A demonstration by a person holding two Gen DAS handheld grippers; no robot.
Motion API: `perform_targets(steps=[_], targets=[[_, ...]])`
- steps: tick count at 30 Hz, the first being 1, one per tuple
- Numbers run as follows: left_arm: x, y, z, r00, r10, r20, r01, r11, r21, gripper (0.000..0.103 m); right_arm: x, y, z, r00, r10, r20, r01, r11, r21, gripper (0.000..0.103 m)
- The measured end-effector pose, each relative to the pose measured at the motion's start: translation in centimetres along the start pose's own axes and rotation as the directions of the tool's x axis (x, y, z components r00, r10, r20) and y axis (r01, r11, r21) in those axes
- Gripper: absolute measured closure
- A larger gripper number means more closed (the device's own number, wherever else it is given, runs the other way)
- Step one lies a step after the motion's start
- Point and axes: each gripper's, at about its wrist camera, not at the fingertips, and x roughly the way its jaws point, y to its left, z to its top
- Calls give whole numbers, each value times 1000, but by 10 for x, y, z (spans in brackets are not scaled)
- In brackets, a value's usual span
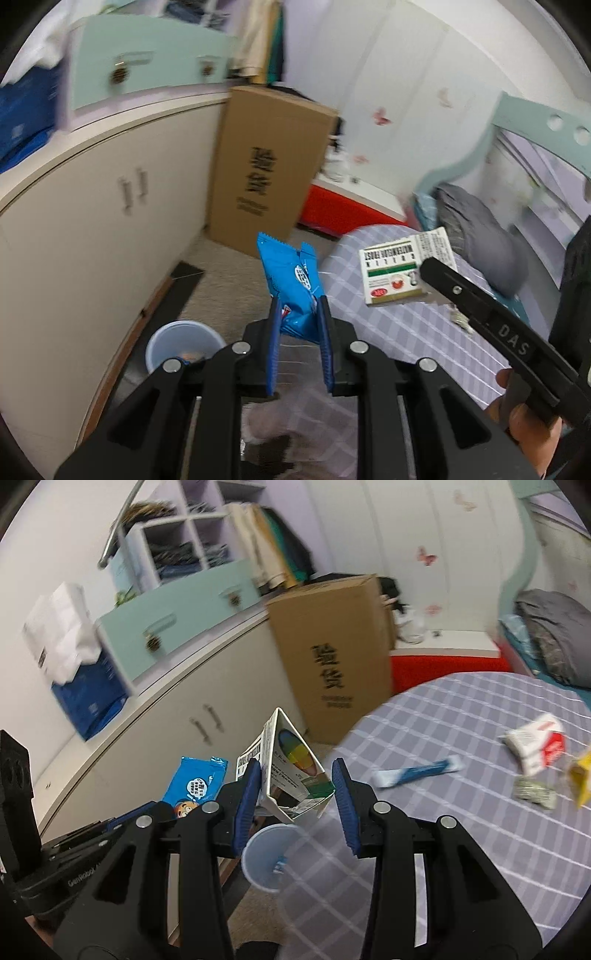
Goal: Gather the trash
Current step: 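Carry the wrapper and carton over the blue bin and open both tools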
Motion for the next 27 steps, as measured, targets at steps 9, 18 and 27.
perform_targets(steps=[9, 18, 27], targets=[[7, 112, 6, 985, 167, -37, -171, 976, -137, 85, 80, 79, -15, 991, 88, -101, -96, 992, -78, 63], [33, 157, 1, 958, 267, -100, -280, 946, -161, 85, 156, 117, -36, 985, 74, -159, -97, 984, -147, 28], [51, 158, -5, 955, 260, -140, -279, 950, -141, 85, 154, 109, -48, 983, 40, -179, -66, 988, -142, 23]])
